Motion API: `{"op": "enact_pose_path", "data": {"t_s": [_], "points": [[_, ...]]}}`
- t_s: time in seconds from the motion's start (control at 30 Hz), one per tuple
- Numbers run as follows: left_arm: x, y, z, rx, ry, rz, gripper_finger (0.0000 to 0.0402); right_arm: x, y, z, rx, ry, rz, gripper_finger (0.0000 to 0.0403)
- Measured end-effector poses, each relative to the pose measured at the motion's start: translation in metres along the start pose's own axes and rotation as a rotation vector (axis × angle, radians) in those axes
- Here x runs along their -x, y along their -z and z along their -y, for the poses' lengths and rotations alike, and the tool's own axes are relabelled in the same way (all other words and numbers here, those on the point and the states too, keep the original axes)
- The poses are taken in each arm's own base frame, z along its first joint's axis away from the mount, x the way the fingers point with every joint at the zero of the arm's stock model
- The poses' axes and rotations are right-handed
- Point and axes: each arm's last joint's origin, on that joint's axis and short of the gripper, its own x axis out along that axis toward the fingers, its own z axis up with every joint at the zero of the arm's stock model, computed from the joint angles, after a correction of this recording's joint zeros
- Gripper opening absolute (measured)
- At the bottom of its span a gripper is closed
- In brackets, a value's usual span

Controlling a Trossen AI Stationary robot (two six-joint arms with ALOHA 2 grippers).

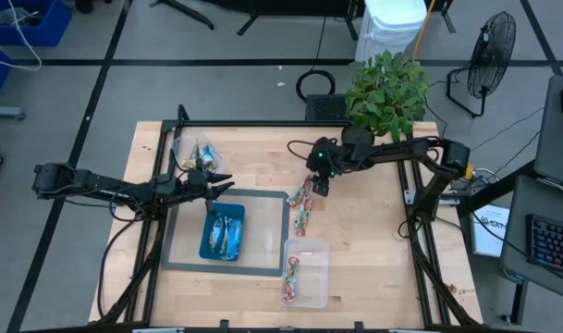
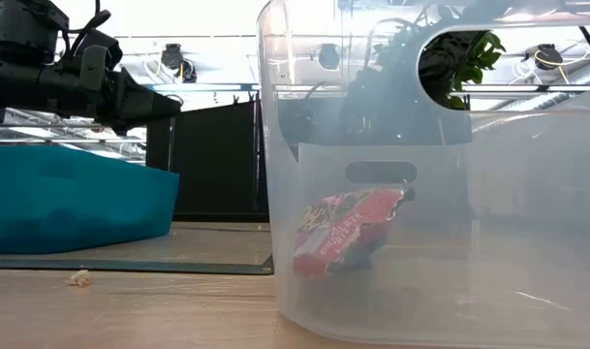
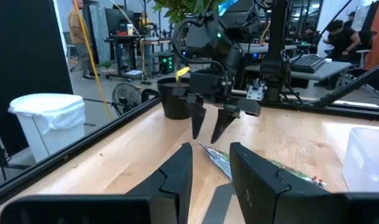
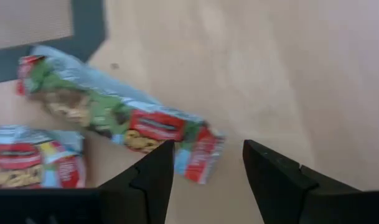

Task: Pick and place Granola Bars by type
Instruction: Put the top red granola bar into the bottom transparent bin

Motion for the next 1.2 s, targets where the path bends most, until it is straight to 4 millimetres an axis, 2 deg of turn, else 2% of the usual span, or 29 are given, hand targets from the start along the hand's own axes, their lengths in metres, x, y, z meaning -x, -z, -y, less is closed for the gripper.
{"op": "enact_pose_path", "data": {"t_s": [0.2, 0.43, 0.67, 0.83, 0.97, 1.1, 1.2], "points": [[0.0, 0.0, 0.0, 0.0, 0.0, 0.0, 0.0113, 0.0, 0.0, 0.004, 0.011, 0.021, -0.001, 0.0181], [0.0, 0.0, 0.0, 0.0, -0.001, -0.001, 0.0113, -0.008, 0.003, 0.008, -0.017, -0.082, 0.004, 0.0181], [0.0, 0.0, 0.0, 0.0, -0.001, 0.0, 0.0113, -0.02, 0.006, 0.004, -0.042, -0.203, -0.001, 0.018], [0.0, 0.0, 0.0, 0.0, -0.001, 0.0, 0.0113, -0.02, 0.005, -0.001, -0.027, -0.207, -0.003, 0.0177], [0.0, 0.0, 0.0, 0.0, 0.0, 0.0, 0.0113, -0.02, 0.006, -0.007, 0.013, -0.223, -0.009, 0.0133], [0.0, 0.0, 0.0, 0.0, 0.0, 0.0, 0.0113, -0.021, 0.006, -0.012, 0.104, -0.229, -0.005, 0.0028], [0.0, 0.0, 0.0, 0.0, -0.001, 0.0, 0.0113, -0.022, 0.004, -0.018, 0.165, -0.204, 0.004, 0.0006]]}}
